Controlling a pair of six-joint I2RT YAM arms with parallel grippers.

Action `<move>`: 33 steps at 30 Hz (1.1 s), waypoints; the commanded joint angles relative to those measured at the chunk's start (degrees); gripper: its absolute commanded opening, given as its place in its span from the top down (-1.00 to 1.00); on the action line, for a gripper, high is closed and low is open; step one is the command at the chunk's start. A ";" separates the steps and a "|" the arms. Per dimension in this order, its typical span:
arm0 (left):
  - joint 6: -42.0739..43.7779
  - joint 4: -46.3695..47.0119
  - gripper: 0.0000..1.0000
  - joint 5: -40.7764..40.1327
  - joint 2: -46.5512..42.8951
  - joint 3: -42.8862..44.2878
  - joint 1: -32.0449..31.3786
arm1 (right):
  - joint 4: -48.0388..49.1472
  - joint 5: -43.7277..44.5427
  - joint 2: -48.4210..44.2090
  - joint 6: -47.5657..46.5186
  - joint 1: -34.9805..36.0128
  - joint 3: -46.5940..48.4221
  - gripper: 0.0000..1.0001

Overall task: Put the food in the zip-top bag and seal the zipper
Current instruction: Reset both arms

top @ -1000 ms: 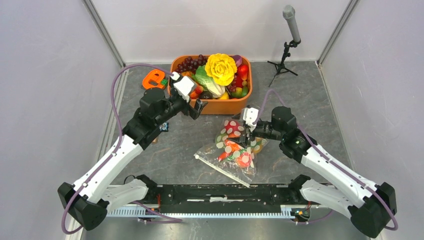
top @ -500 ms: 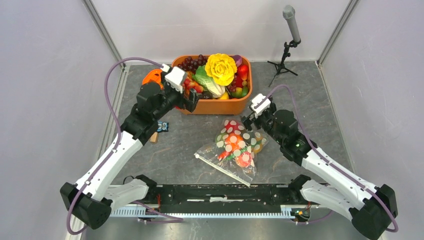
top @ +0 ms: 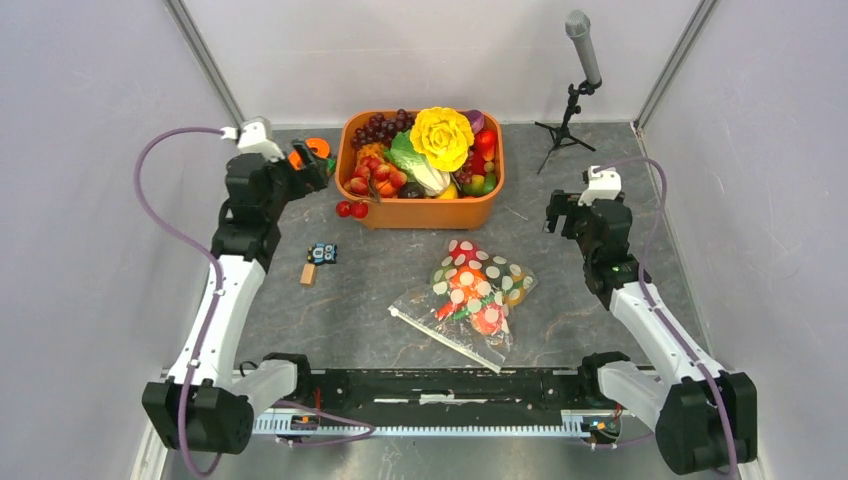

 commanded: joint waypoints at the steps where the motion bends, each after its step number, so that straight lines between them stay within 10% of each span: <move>1: -10.40 -1.80 -1.00 0.75 -1.01 -1.40 8.60 | 1.24 -1.61 1.15 7.31 -3.73 -0.23 -0.96; 12: -13.79 -5.25 -1.00 -8.00 0.94 -2.03 10.97 | -0.48 1.46 1.30 2.70 -6.99 1.29 -0.96; 19: -5.25 -4.67 -1.00 -30.43 1.81 -0.49 -4.01 | 3.52 -6.42 2.25 0.27 -6.96 1.93 -0.96; 33: -9.75 1.82 -1.00 -31.51 -3.11 -5.73 -4.05 | 2.18 -7.07 2.46 1.20 -6.95 2.32 -0.96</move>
